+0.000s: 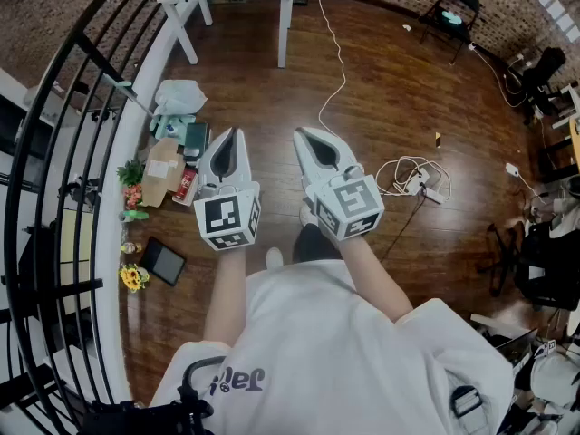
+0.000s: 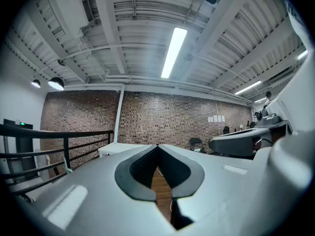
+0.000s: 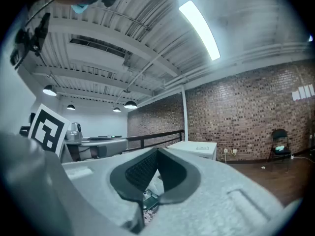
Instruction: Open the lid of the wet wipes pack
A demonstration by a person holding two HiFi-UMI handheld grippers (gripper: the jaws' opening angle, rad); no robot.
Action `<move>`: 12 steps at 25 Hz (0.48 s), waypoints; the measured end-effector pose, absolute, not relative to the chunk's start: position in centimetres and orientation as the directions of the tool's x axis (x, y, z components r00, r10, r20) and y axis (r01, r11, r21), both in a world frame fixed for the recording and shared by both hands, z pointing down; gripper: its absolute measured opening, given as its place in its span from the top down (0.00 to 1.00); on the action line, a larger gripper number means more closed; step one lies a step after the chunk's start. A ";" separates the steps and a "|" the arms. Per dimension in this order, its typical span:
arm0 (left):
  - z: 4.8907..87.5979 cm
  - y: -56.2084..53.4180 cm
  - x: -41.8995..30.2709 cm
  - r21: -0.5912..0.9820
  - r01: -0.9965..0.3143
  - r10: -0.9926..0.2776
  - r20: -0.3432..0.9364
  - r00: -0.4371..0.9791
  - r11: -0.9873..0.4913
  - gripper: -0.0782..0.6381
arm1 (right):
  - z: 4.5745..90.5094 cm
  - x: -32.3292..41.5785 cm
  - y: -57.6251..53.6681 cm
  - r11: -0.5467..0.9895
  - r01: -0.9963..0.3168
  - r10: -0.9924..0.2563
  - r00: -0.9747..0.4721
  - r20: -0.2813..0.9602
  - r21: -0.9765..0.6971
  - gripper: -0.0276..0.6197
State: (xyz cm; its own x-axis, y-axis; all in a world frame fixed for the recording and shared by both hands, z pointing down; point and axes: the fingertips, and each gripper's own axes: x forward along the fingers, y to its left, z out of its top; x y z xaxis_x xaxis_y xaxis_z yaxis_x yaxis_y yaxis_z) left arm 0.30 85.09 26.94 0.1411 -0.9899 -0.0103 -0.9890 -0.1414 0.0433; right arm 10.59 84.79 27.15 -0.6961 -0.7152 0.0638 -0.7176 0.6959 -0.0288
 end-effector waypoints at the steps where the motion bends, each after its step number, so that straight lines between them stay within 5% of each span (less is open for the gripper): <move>1: 26.8 84.4 0.9 0.042 -0.989 -0.989 -0.008 0.145 -0.145 0.87 | 26.8 11.0 84.1 0.700 -0.714 -0.712 -0.700 0.057 -0.025 0.97; 12: 24.1 72.6 5.3 -0.017 -0.994 -0.993 -0.041 0.109 -0.108 0.87 | 23.7 15.8 71.1 0.713 -0.699 -0.701 -0.712 -0.041 -0.043 0.97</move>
State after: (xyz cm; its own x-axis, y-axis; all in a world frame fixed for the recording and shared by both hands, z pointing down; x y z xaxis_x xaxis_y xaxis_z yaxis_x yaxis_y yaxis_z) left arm 5.25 72.64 24.08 0.1085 -0.9932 -0.0410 -0.9940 -0.1079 -0.0166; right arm 15.82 71.07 23.69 -0.7123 -0.7007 -0.0407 -0.6994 0.7135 -0.0429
